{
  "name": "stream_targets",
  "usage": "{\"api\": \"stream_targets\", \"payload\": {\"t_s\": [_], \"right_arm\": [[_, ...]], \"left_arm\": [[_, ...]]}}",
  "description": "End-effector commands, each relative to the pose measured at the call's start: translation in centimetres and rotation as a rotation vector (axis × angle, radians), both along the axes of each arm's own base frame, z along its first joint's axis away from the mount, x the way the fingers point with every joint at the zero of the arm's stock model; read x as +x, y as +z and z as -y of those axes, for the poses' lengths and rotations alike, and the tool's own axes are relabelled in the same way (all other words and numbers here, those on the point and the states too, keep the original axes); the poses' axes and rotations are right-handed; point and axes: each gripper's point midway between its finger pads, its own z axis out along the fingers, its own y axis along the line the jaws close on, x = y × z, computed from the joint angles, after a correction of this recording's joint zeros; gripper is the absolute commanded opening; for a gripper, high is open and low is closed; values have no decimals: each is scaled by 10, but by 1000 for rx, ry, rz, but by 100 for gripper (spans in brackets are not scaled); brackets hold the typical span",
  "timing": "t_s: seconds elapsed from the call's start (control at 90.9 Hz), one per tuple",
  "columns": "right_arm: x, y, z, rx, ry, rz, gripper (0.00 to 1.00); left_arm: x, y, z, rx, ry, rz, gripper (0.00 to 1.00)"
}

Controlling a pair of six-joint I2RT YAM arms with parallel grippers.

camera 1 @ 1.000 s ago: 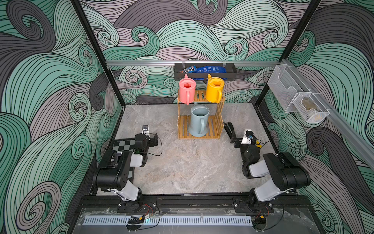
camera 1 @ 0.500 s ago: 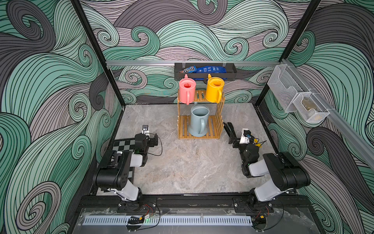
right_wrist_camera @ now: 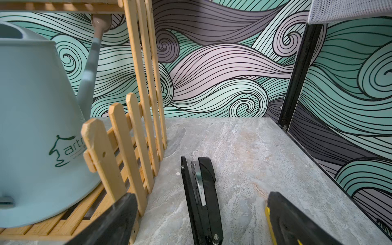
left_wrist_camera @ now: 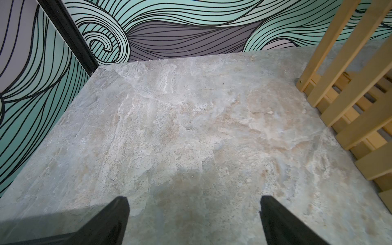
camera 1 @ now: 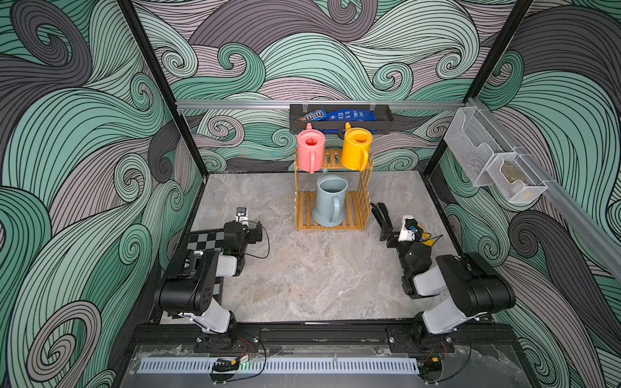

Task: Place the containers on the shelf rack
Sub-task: Reset both arms

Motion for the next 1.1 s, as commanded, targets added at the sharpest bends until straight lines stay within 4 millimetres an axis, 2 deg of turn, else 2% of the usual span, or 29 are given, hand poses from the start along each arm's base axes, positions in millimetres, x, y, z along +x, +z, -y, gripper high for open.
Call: {"api": "stream_targets", "payload": {"t_s": [0.0,0.132,0.209,0.583,0.66,0.715,0.748,0.759,0.782,0.881,0.969,1.09], "right_arm": [[-5,21,-1,-2,6,94,99],[21,7,-2,-8,-2,-8,99],[16,6,-2,-4,6,-6,99],[20,5,-4,1,20,-17,99],[14,6,-3,-5,19,-3,99],[0,10,-3,-7,24,37,99],[-7,22,-2,-1,22,97,99],[-14,18,-2,-1,21,90,99],[-20,22,0,3,18,118,99],[-31,36,1,7,12,192,99],[-19,27,-4,-6,36,139,99],[20,5,-10,-19,50,-19,99]], "left_arm": [[5,8,-1,3,-6,31,99],[5,7,-1,2,-5,31,99],[6,8,-1,2,-5,31,99],[6,8,-1,2,-5,32,99],[6,8,-1,1,-6,32,99],[6,8,-1,3,-6,32,99],[6,8,-1,3,-6,31,99],[6,8,-1,3,-5,32,99],[6,8,-1,3,-5,31,99],[6,8,0,2,-6,31,99],[6,8,-1,2,-5,31,99],[6,7,-1,3,-5,31,99]]}}
